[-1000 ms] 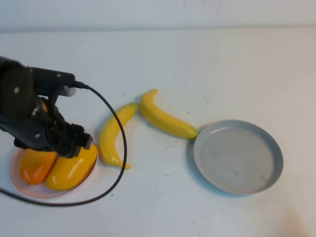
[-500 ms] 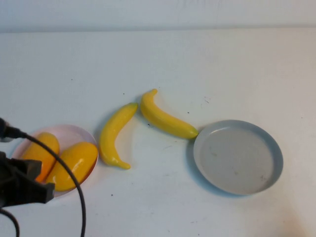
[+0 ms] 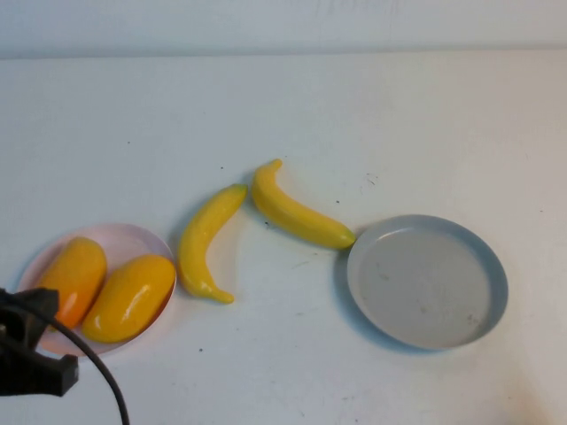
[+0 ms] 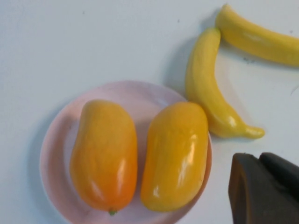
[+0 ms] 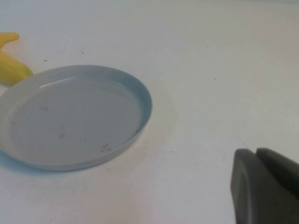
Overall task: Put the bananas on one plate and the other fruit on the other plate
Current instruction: Put another type of fruit in the right plate
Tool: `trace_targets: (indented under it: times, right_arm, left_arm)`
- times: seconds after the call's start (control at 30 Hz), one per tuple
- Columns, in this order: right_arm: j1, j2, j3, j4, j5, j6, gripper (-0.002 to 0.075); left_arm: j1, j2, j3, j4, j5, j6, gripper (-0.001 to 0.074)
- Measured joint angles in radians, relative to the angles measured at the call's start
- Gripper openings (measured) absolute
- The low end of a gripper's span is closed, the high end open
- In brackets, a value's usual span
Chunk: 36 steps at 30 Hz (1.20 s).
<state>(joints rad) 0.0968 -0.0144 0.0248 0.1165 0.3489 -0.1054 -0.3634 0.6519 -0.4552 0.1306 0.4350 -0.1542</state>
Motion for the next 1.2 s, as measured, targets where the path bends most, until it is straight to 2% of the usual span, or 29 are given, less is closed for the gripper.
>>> trace_targets:
  times: [0.3,0.47,0.6,0.73,0.9,1.2]
  right_arm:
    - [0.0,0.0,0.0,0.0,0.0,0.0,-0.0017]
    - [0.0,0.0,0.0,0.001,0.0,0.0,-0.0017]
    - [0.0,0.0,0.0,0.001,0.0,0.0,-0.0017]
    - [0.0,0.0,0.0,0.001,0.0,0.0,-0.0017]
    - [0.0,0.0,0.0,0.001,0.0,0.0,-0.0017]
    - [0.0,0.0,0.0,0.001,0.0,0.0,-0.0017]
  left_arm:
    - [0.006,-0.107,0.228,0.02,-0.478,0.021,0.0004]
    - [0.104,-0.293,0.354,-0.029,-0.558,0.045,0.0004]
    - [0.204,-0.425,0.423,-0.038,-0.571,0.053,0.0004]
    - [0.253,-0.54,0.476,-0.062,-0.551,0.053,0.0004]
    - [0.259,-0.649,0.48,-0.066,-0.435,0.049,0.0004]
    - [0.259,-0.663,0.48,-0.066,-0.151,0.049,0.0004]
